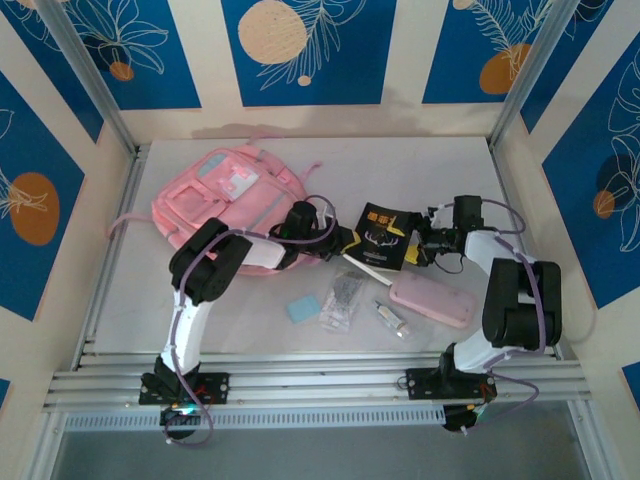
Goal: Pack books, pencil case, and school supplies into a backpack
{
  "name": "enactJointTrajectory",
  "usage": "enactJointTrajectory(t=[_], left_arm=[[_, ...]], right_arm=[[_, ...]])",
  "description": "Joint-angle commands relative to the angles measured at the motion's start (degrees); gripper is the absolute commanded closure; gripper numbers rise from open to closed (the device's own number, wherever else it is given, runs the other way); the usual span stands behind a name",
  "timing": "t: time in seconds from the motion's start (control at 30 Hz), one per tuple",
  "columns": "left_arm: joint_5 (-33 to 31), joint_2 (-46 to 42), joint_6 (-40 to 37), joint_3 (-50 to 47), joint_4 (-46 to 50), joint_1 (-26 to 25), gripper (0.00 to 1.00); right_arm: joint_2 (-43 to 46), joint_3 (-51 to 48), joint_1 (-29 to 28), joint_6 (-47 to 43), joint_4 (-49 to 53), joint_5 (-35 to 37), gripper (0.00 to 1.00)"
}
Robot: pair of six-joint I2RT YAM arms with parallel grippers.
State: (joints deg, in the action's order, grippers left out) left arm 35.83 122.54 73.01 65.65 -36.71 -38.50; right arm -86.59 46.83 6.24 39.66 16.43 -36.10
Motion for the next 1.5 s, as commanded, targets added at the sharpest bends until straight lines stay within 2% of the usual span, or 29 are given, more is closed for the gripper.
enactJointTrajectory(t=[0.0, 0.07, 0.2, 0.3, 0.43, 0.57, 0.73, 0.97, 1.2, 1.33, 1.4, 1.47], left_arm=[[1.60, -4.17, -4.74, 2.96, 3.44, -0.08, 1.00], [0.50, -5.68, -5.29, 3.79, 3.71, 0.63, 1.00], [-4.06, -8.78, -6.94, 7.37, 4.35, 1.67, 1.00], [-9.89, -10.40, -8.32, 9.90, 4.71, 2.04, 1.00], [-19.16, -11.59, -7.72, 9.63, 2.73, 2.64, 1.00], [-27.84, -14.46, -9.55, 7.95, 4.10, 2.59, 1.00], [-34.45, -18.04, -8.36, 4.21, 0.97, 2.39, 1.00], [-39.17, -21.93, -5.40, -0.99, -4.76, 1.55, 1.00], [-40.40, -23.20, -0.29, -6.04, -11.06, 1.24, 1.00], [-41.11, -24.85, 0.65, -9.14, -11.56, 0.98, 1.00], [-41.11, -25.79, 0.42, -10.28, -11.07, 0.98, 1.00], [-40.98, -26.85, 0.06, -11.75, -10.37, 1.07, 1.00]], right_arm=[[4.76, 2.58, 0.09, -1.07, 8.59, 10.75, 0.11], [7.27, 3.58, 0.00, -0.67, 12.01, 15.98, 0.00], [11.57, 4.80, -1.57, 3.47, 13.88, 18.20, 0.01], [15.20, 3.18, -4.48, 11.65, 9.49, 17.96, 0.01], [20.07, -3.60, -11.61, 26.87, -7.29, 21.25, 0.00], [20.16, -8.23, -19.94, 34.19, -27.41, 28.27, 0.01], [12.09, -6.25, -26.12, 40.00, -38.48, 30.56, 0.01], [-5.05, -4.77, -31.10, 54.24, -66.50, 29.72, 0.01], [-18.36, -2.21, -33.57, 63.17, -89.26, 35.63, 0.00], [-24.47, 0.73, -33.51, 66.88, -95.69, 36.14, 0.15], [-25.91, 2.33, -33.49, 67.06, -95.68, 34.87, 0.28], [-26.37, 3.01, -33.48, 66.22, -95.27, 34.34, 0.49]])
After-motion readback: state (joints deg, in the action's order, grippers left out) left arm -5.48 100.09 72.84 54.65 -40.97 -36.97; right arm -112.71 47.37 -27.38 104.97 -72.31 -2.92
